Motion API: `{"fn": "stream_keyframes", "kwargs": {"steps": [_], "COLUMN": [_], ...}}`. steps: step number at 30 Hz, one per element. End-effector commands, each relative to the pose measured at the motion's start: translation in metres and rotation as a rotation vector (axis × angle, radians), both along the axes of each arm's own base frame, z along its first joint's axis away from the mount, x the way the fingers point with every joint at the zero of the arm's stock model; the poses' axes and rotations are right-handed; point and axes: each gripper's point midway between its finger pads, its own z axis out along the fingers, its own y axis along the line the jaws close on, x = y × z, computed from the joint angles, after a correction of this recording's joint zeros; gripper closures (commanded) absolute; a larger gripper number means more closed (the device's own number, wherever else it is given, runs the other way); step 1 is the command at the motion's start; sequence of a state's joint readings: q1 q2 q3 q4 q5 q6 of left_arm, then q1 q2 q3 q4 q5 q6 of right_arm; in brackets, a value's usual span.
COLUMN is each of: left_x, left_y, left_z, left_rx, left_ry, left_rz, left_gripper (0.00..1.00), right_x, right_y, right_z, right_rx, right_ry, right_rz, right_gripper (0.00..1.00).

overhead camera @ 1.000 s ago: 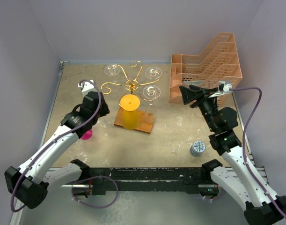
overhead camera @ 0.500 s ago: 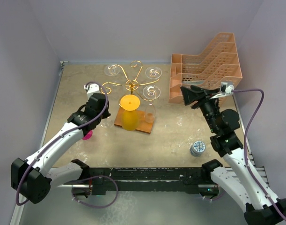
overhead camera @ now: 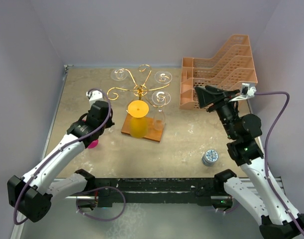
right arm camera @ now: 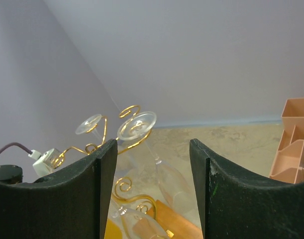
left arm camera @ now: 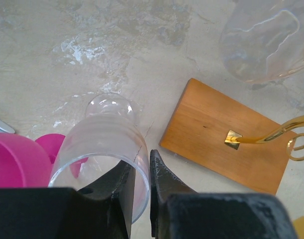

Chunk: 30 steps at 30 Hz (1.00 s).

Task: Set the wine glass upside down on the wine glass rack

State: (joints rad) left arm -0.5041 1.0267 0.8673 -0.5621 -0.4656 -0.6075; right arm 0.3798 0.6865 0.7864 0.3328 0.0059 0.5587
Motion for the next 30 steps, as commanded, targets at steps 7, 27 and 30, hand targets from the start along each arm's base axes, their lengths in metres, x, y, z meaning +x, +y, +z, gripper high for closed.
{"fn": "stream_keyframes", "kwargs": {"steps": [7, 27, 30], "left_x": [-0.003, -0.09, -0.107], "left_y": [0.015, 0.056, 0.045], "left_z": [0.12, 0.374, 0.401], "left_rx": [-0.133, -0.499, -0.568], "left_ry": [-0.28, -0.979, -1.082], "left_rz": [0.07, 0.024, -0.089], "left_gripper": [1.0, 1.0, 1.0], "right_x": [-0.03, -0.048, -0.048], "right_y": [0.01, 0.059, 0.068], "right_z": [0.059, 0.14, 0.159], "right_rx": [0.066, 0.339, 0.405], "right_ry": [-0.126, -0.223, -0.227], "right_rz": [0.118, 0.459, 0.489], "right_gripper": [0.39, 0.34, 0.34]}}
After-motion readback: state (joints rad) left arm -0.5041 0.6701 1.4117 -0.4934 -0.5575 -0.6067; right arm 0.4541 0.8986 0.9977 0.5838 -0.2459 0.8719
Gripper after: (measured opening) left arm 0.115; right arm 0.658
